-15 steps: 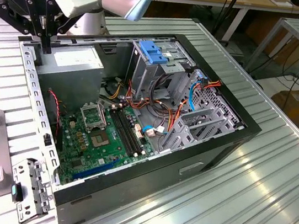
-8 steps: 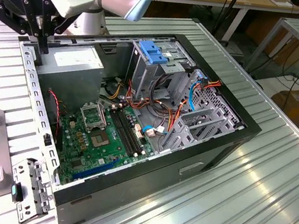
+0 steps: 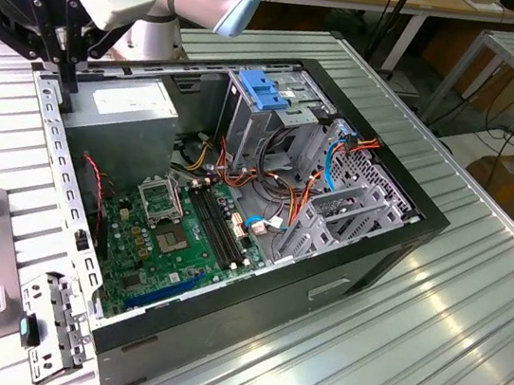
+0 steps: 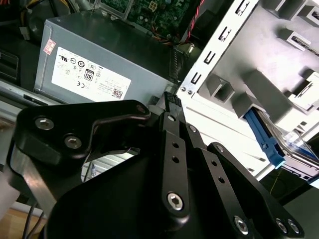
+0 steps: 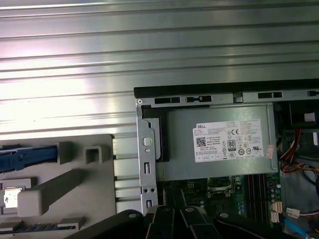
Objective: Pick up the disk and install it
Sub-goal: 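Reach for the disk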
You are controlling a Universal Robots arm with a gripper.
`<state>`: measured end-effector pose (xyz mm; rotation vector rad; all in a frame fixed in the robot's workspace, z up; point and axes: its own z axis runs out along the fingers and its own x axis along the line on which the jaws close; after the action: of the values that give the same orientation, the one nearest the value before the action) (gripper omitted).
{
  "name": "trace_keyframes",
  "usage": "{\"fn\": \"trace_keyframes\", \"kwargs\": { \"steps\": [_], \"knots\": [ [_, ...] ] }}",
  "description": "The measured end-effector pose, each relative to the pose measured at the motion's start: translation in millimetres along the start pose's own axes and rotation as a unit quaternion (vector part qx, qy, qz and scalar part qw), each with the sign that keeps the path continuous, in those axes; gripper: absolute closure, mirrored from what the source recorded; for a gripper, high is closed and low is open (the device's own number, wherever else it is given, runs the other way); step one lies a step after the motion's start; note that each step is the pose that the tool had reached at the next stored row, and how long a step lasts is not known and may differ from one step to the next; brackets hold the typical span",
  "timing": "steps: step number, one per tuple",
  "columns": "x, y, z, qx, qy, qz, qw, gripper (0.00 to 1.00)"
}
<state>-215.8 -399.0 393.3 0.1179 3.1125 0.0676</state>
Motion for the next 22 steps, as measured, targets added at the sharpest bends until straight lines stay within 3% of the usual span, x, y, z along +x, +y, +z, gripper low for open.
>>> {"fn": "trace_keyframes", "kwargs": {
  "steps": [22],
  "knots": [
    [17.0,-1.3,-0.5,0.0000,0.0000,0.000,1.00000,0.89]
  ]
}}
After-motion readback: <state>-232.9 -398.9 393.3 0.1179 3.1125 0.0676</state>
